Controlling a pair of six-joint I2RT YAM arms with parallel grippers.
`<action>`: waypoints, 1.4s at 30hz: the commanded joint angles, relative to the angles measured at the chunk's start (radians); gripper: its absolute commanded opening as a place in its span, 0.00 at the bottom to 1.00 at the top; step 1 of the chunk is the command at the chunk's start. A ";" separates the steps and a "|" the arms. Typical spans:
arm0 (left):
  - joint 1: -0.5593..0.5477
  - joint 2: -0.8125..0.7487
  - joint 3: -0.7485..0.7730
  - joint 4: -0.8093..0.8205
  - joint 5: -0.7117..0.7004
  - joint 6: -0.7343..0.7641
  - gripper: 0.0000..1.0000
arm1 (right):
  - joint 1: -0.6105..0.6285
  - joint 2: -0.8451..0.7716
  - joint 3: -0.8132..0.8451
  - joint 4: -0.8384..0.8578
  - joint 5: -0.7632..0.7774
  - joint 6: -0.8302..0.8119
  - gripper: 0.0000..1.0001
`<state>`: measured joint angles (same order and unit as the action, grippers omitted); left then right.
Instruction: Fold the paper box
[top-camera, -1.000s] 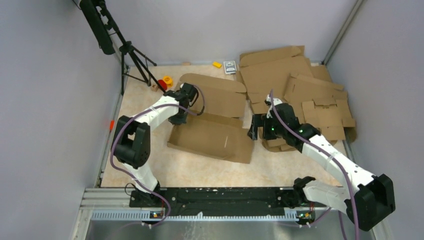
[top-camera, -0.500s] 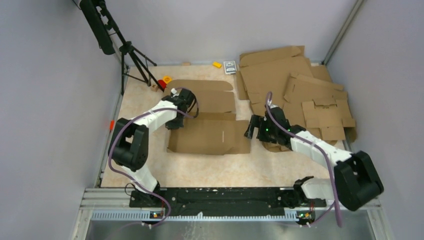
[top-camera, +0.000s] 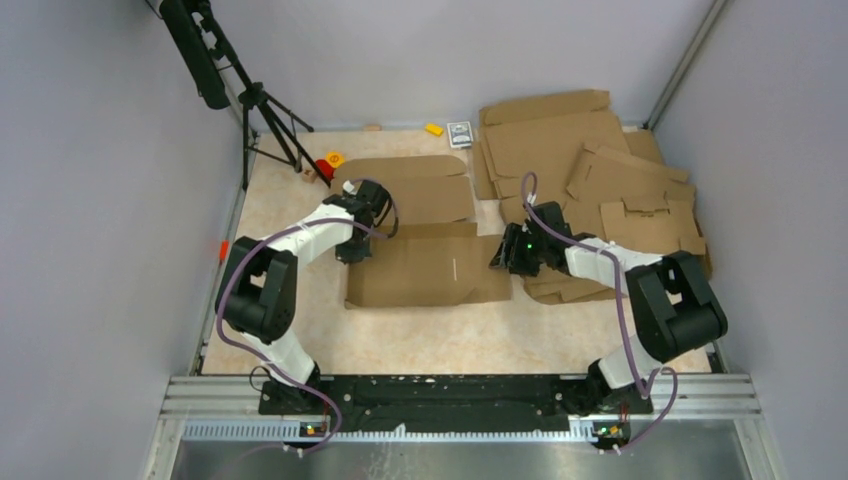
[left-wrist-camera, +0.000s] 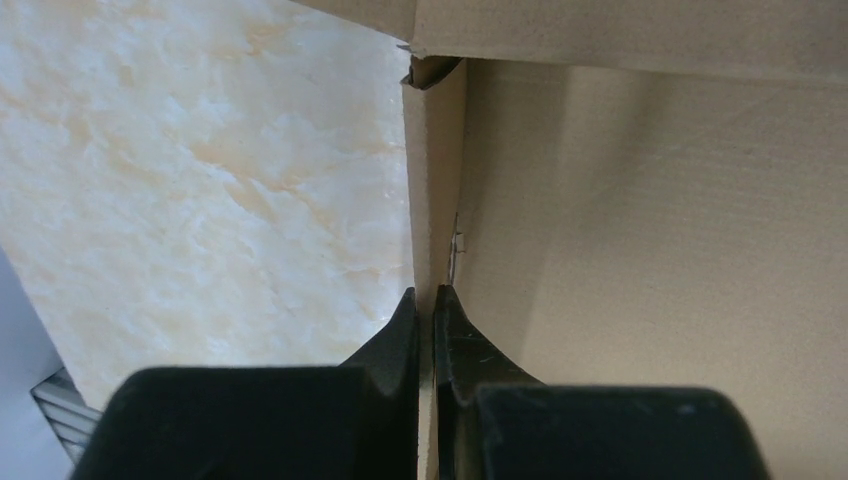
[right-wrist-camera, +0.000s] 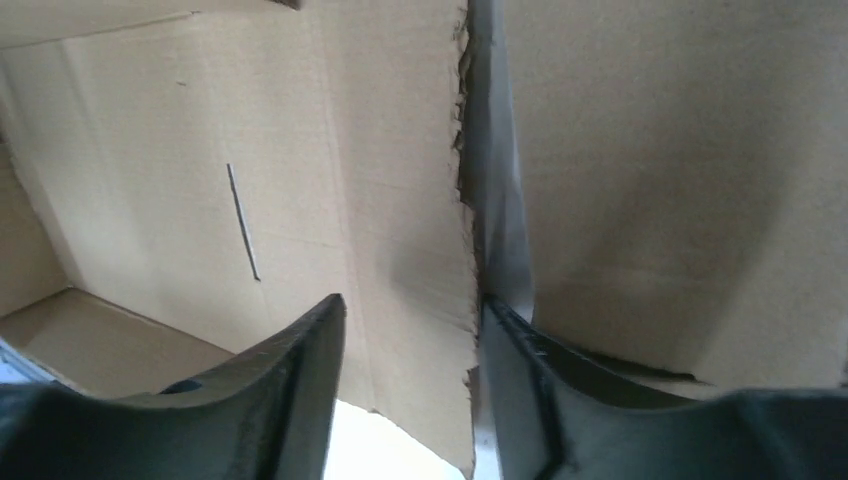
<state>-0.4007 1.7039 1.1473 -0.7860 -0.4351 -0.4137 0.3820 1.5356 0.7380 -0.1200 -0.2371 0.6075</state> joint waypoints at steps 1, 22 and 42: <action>0.003 -0.017 -0.022 0.022 0.044 -0.004 0.00 | -0.033 0.021 0.035 0.076 -0.084 -0.019 0.46; 0.003 -0.125 -0.109 0.005 0.165 -0.042 0.36 | -0.034 -0.144 0.070 -0.087 -0.103 -0.173 0.02; -0.210 -0.145 0.248 -0.044 0.263 0.026 0.52 | -0.034 -0.169 0.009 -0.072 -0.098 -0.243 0.01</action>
<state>-0.5224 1.5028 1.2762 -0.9089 -0.2768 -0.4248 0.3511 1.4055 0.7589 -0.2241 -0.3256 0.3916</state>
